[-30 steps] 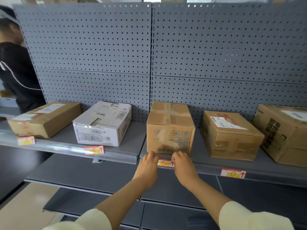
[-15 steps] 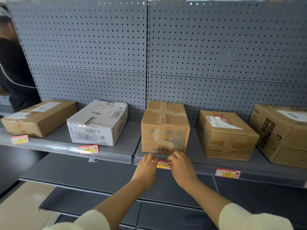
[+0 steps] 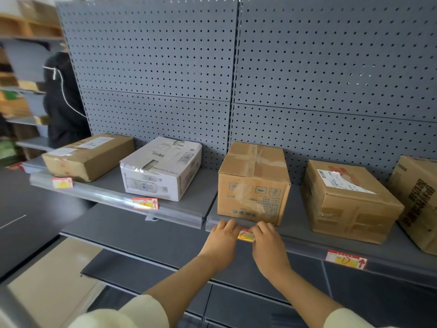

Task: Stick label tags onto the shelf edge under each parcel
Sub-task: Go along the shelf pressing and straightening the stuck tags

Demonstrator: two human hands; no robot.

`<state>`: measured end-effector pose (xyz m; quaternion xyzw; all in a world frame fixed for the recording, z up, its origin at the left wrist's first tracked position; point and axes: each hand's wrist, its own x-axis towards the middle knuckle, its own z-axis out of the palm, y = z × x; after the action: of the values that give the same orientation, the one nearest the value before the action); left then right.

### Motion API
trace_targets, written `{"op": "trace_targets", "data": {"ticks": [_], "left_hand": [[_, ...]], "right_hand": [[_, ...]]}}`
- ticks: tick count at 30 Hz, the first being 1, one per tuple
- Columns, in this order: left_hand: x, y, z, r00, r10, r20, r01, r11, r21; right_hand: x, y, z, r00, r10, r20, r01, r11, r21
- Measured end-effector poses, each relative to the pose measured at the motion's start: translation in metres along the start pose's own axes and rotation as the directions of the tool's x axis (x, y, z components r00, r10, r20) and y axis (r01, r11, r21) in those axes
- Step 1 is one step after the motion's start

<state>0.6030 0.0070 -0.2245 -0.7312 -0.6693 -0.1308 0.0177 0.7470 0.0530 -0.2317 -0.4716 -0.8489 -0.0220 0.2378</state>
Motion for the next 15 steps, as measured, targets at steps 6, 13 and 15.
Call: {"op": "trace_targets", "data": {"ticks": [6,13,15], "left_hand": [[-0.007,-0.007,0.001,0.999,0.04,0.019,-0.041,0.998,0.04],[-0.017,-0.039,0.001,0.995,0.054,-0.083,-0.054,0.999,0.004],[-0.023,-0.064,0.003,0.992,0.04,-0.123,-0.043,0.999,-0.018]], "right_hand": [[-0.003,0.003,0.006,1.0,-0.007,-0.028,0.008,0.999,0.039],[0.001,-0.019,0.01,0.985,-0.063,-0.159,0.075,0.995,0.071],[0.006,-0.04,0.021,0.974,-0.161,-0.162,0.177,0.981,0.084]]}}
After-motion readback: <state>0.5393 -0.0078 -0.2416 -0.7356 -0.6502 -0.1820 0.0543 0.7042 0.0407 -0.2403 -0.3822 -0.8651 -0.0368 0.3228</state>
